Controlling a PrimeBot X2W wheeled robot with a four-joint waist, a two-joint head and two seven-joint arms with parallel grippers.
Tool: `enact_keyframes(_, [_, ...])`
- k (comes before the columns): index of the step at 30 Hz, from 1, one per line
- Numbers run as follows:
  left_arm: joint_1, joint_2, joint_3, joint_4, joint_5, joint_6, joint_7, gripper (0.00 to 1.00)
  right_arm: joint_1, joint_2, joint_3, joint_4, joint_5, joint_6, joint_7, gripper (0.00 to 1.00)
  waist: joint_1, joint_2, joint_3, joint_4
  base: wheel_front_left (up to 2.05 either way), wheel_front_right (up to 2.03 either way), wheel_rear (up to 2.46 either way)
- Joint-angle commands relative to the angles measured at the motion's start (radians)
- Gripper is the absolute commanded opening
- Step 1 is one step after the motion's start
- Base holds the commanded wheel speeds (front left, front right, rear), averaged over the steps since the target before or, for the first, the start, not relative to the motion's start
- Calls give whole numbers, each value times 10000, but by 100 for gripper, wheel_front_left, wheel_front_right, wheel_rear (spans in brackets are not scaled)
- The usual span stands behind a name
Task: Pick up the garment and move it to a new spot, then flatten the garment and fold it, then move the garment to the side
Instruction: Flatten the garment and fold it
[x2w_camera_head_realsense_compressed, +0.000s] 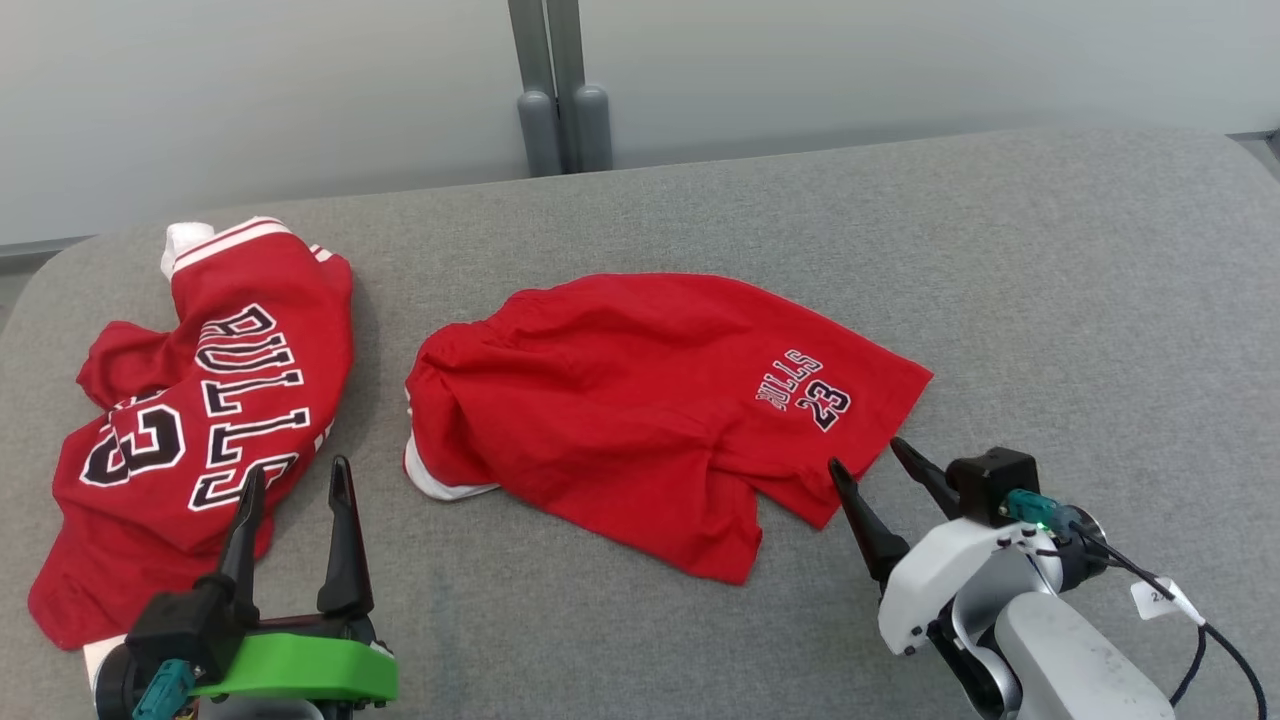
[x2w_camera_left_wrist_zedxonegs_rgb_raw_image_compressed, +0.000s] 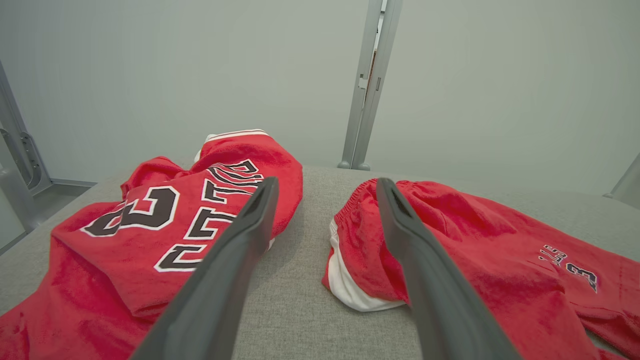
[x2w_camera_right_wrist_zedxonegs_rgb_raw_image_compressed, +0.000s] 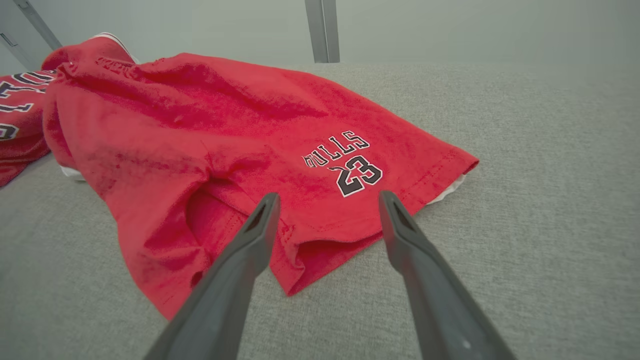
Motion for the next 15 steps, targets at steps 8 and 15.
enact_keyframes(8, [-257,-157,104,176,35,-159,-3,100,-1095,-223,823,1248,559,5,1707,100,0,-1,228,632,0,0,0])
enact_keyframes(15, [-332,-267,192,326,78,-272,-1,100,-1494,-270,1037,1925,1011,5,2855,100,0,-1,295,990,0,0,0])
